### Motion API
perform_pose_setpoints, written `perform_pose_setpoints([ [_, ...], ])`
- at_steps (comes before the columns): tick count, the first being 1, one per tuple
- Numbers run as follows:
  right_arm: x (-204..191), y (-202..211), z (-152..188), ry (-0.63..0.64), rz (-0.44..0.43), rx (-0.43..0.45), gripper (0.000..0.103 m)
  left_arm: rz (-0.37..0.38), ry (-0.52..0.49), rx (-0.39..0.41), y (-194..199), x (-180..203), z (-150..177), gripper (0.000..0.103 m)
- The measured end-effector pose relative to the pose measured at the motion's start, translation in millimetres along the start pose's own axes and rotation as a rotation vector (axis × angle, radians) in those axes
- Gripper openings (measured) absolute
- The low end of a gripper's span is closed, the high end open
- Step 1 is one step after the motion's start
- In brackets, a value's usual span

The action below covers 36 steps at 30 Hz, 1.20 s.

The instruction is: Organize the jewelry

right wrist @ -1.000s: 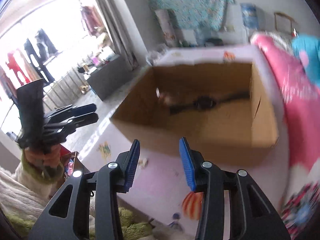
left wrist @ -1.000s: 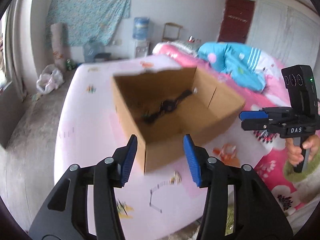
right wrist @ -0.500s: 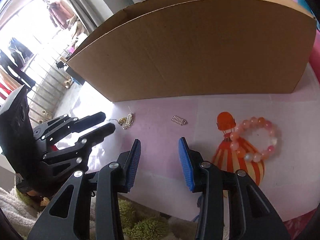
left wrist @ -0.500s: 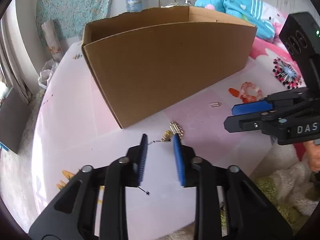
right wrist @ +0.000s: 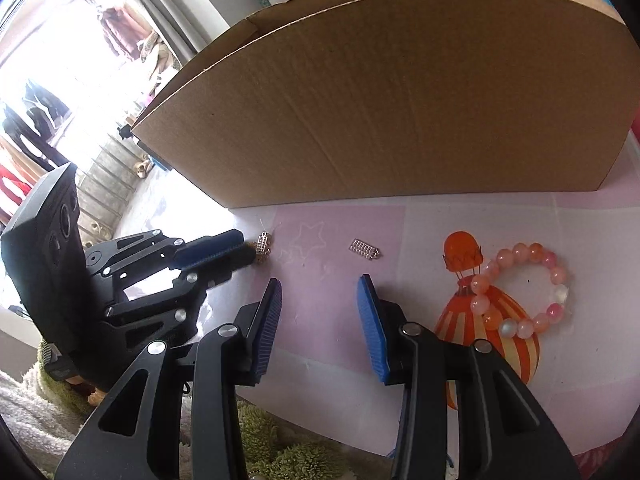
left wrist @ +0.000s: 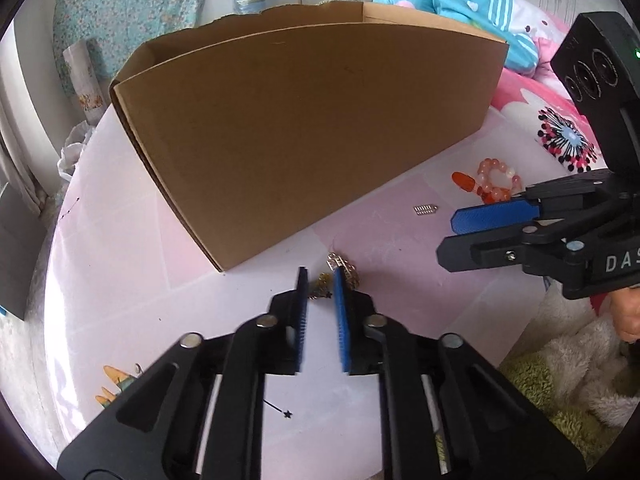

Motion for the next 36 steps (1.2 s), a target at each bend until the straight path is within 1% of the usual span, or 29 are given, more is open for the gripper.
perform_pose_setpoints([
  [2, 3.6, 1.4, 2.1, -0.001, 0.001, 0.003, 0.039, 0.002, -0.002, 0.0, -0.5, -0.8, 0.0, 0.002],
  [6, 7.1, 5.8, 3.3, -0.006, 0.005, 0.013, 0.039, 0.014, 0.038, 0.0, 2.3, -3.4, 1.6, 0.002],
  [11, 9.2, 13.6, 2.0, -0.011, 0.004, 0.032, 0.039, 0.035, 0.142, 0.025, 15.5, -13.9, 4.9, 0.002],
  [14, 7.2, 15.6, 0.1, -0.008, -0.009, 0.049, 0.039, 0.011, 0.158, 0.025, 18.9, -18.5, 8.5, 0.002],
  [18, -7.9, 11.4, -4.4, 0.03, -0.03, 0.066, 0.039, -0.004, 0.184, 0.018, 19.3, -24.3, 13.6, 0.002],
  [23, -32.0, -9.2, -9.4, 0.114, -0.027, 0.071, 0.039, -0.024, 0.201, 0.026, 19.4, -28.8, 18.0, 0.002],
  [28, -46.5, -29.3, -12.1, 0.2, 0.027, 0.054, 0.038, -0.024, 0.234, 0.044, 21.5, -31.6, 17.5, 0.002],
  [30, -50.0, -33.6, -12.3, 0.22, 0.04, 0.048, 0.033, -0.021, 0.246, 0.05, 22.2, -32.6, 17.9, 0.002],
  [32, -51.3, -36.5, -12.9, 0.236, 0.058, 0.042, 0.032, -0.017, 0.252, 0.051, 22.2, -33.5, 19.0, 0.002],
  [34, -53.0, -39.7, -13.1, 0.256, 0.08, 0.038, 0.028, -0.013, 0.259, 0.051, 21.9, -34.7, 20.5, 0.002],
  [36, -56.0, -40.7, -14.1, 0.275, 0.094, 0.041, 0.028, -0.007, 0.266, 0.051, 21.5, -35.4, 21.5, 0.002],
])
Point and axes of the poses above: each gripper's, at about its wrist camera, not at the fingertips, and y roughly against the way its jaws point, x to its right, z to its underside, the point moved 8 cm from there along -y, roughly the way its jaws point, and after that the axes turned 6 degrees about x, right-handed, at the moved point
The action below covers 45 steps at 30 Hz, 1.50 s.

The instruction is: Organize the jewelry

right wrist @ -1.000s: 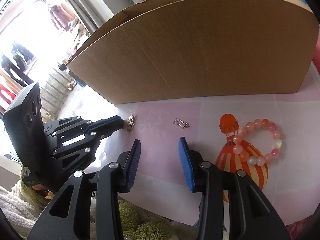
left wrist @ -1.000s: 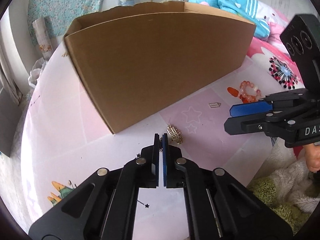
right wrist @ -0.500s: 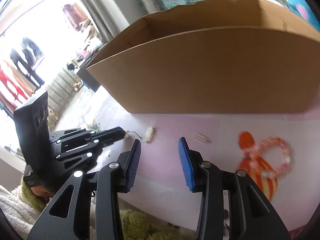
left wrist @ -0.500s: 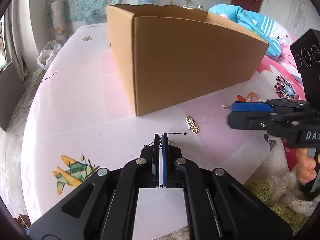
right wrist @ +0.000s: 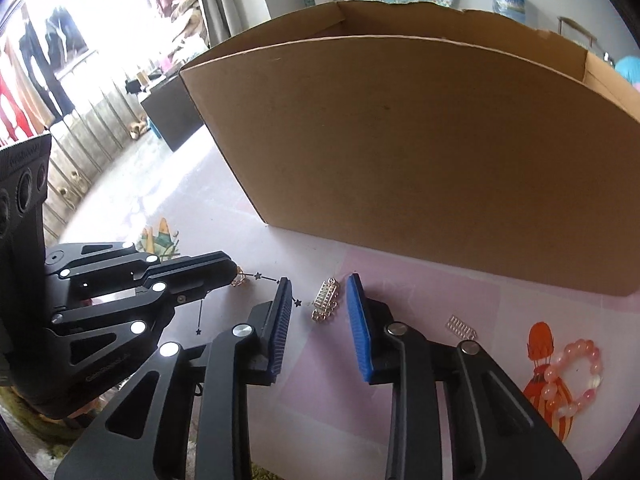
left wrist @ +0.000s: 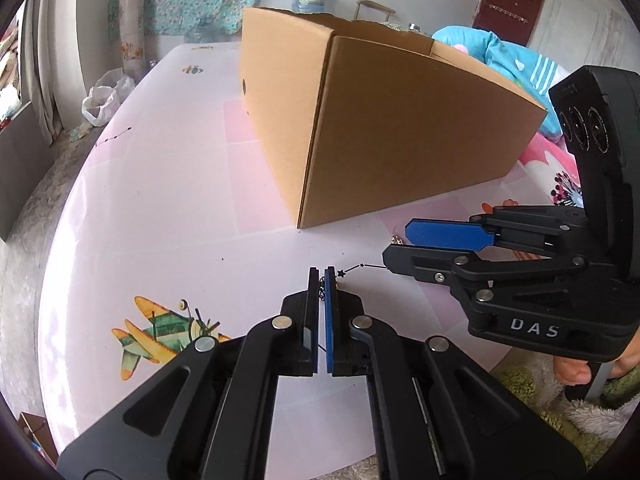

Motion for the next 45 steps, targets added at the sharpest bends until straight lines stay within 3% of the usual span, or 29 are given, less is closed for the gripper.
perform_pose_setpoints([
  [8, -12.9, -6.7, -10.6, 0.077, 0.049, -0.016, 0.006, 0.015, 0.012, 0.001, -1.3, 0.0, 4.5, 0.002],
  [15, -8.6, 0.8, -12.8, 0.005, -0.013, -0.007, 0.003, 0.025, 0.021, 0.007, -1.5, -1.3, 4.3, 0.002],
  [26, 0.5, 29.9, -19.8, -0.033, -0.027, 0.057, 0.003, 0.029, 0.009, 0.036, 7.8, 2.5, -1.0, 0.002],
  [29, -0.1, 25.2, -9.8, -0.036, -0.054, 0.014, 0.01, 0.02, 0.008, 0.028, 6.2, 2.5, 0.2, 0.002],
  [31, 1.8, 23.1, -3.0, -0.017, -0.046, -0.005, 0.034, 0.015, 0.007, 0.024, 5.8, 2.5, 0.5, 0.002],
  [36, -6.4, 11.3, 0.5, 0.014, -0.028, -0.015, 0.034, 0.01, 0.006, 0.024, 6.7, 1.4, 1.5, 0.002],
  [45, -19.9, -7.8, -7.5, 0.115, 0.033, -0.029, 0.006, 0.009, 0.01, 0.024, 8.3, -2.9, 2.1, 0.002],
])
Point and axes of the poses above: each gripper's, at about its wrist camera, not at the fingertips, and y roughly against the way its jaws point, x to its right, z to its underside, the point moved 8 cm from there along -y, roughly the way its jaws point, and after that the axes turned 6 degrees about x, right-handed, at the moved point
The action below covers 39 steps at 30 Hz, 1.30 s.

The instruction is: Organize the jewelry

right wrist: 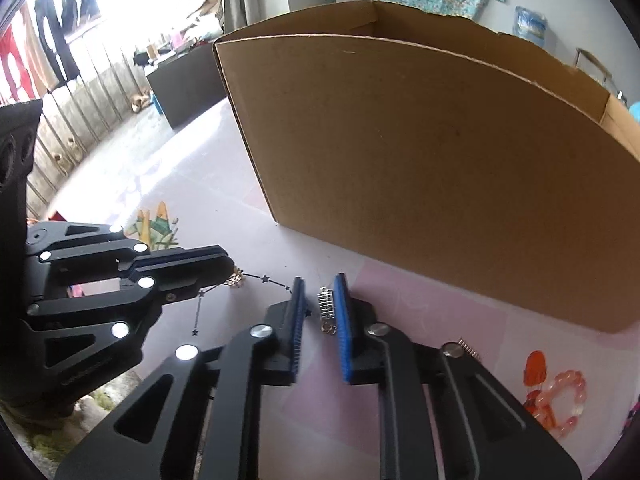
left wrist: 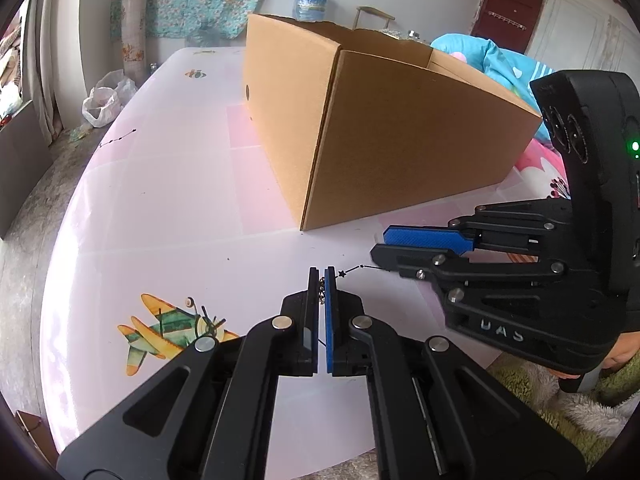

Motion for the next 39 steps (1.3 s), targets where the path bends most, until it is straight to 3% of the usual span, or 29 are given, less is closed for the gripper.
perform_pose_setpoints([
  [9, 8.9, 9.3, -0.8, -0.041, -0.035, 0.014, 0.002, -0.001, 0.008, 0.001, -0.4, -4.2, -0.2, 0.002],
  [24, 30.6, 67.2, -5.8, -0.094, -0.053, 0.136, 0.002, 0.005, 0.001, 0.064, 28.3, 6.0, -18.4, 0.002],
  [31, 37.2, 105.8, -27.8, -0.112, -0.087, 0.241, 0.002, 0.022, -0.042, 0.136, 58.4, 20.2, -49.2, 0.002],
  [39, 61.6, 145.9, -75.2, -0.108, -0.108, 0.382, 0.002, 0.123, -0.135, 0.268, 94.0, 53.9, -112.3, 0.002],
])
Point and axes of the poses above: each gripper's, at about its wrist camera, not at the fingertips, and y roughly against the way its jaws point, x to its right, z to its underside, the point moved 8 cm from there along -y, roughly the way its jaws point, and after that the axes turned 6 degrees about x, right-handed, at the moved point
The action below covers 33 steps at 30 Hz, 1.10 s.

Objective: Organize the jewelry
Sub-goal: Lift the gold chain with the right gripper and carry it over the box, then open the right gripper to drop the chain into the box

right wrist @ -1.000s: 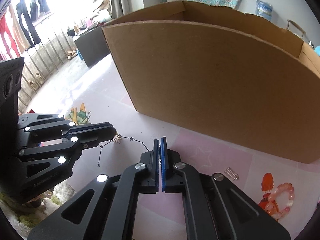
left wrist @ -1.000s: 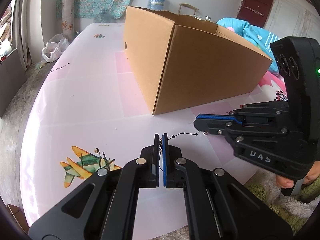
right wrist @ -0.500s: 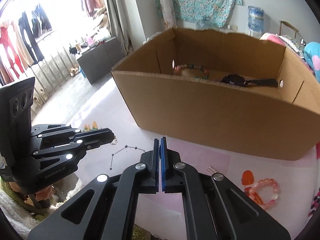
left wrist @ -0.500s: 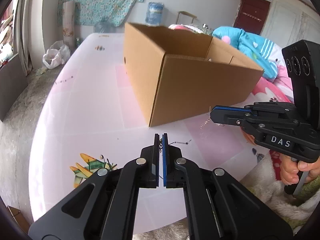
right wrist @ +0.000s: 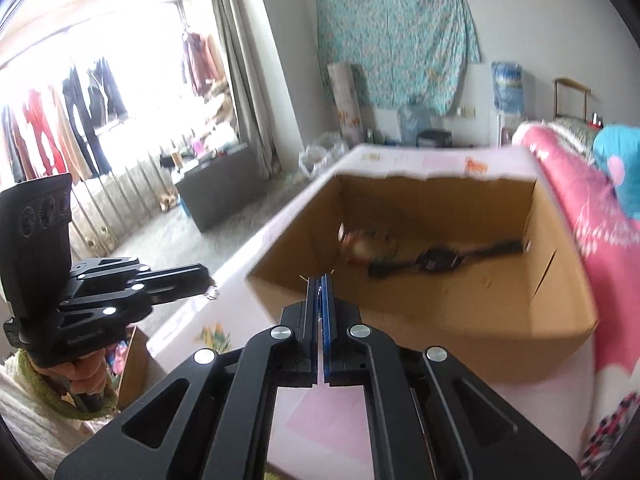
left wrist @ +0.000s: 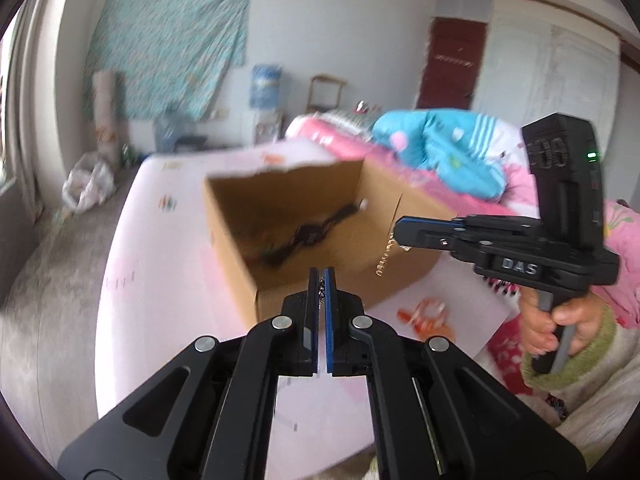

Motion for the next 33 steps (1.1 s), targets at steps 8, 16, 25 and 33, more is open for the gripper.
perform_pose_setpoints([
  [8, 55.5, -6.4, -51.3, -0.018, -0.026, 0.017, 0.002, 0.079, -0.054, 0.034, -36.1, 13.7, -58.9, 0.002],
  [16, 115.2, -61.8, -49.0, -0.05, -0.028, -0.162, 0.002, 0.079, -0.026, -0.252, -132.0, 0.9, -38.6, 0.002],
  [25, 152.6, -109.5, -22.8, -0.005, -0.012, -0.366, 0.002, 0.072, 0.056, -0.572, -187.8, -28.2, 17.0, 0.002],
  [33, 157.2, -127.1, -3.7, 0.076, -0.021, -0.503, 0.002, 0.064, 0.107, -0.588, -191.1, -39.8, 18.4, 0.007],
])
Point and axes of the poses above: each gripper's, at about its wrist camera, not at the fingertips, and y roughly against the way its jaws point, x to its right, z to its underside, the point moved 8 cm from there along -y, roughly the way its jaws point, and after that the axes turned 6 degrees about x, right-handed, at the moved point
